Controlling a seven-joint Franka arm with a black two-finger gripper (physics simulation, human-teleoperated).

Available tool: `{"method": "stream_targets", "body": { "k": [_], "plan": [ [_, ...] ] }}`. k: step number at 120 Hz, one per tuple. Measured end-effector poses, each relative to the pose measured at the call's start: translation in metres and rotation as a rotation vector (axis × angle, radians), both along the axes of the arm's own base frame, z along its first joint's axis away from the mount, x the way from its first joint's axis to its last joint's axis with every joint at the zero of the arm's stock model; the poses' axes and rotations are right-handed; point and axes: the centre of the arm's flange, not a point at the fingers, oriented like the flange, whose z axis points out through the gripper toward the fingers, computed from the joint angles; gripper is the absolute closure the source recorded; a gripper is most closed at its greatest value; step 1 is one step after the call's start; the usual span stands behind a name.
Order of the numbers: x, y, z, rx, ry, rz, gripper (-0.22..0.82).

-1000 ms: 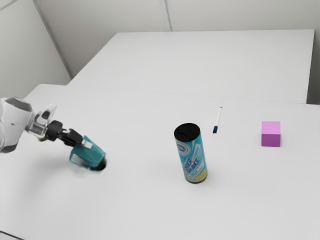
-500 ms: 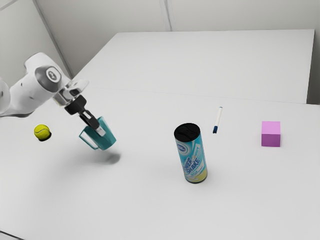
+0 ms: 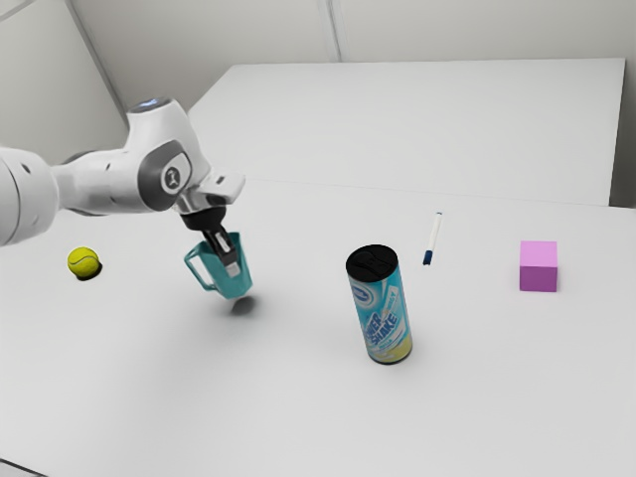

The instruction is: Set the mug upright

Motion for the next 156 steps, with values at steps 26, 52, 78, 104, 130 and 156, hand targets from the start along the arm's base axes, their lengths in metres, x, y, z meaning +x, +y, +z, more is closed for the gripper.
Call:
{"method": "stream_targets", "body": {
  "k": [26,52,78,104,130,156],
  "plan": [
    [-0.012,-0.019,-0.012,0.029,-0.042,0.034,0.78],
    [-0.016,-0.029,-0.026,0.040,-0.067,0.076,0.78],
    [-0.019,-0.035,-0.035,0.067,-0.082,0.097,0.78],
    [-0.020,-0.040,-0.045,0.080,-0.084,0.124,0.78],
    [-0.019,-0.039,-0.050,0.083,-0.086,0.159,0.78],
    [-0.021,-0.041,-0.052,0.077,-0.081,0.179,0.65]
  ]
}}
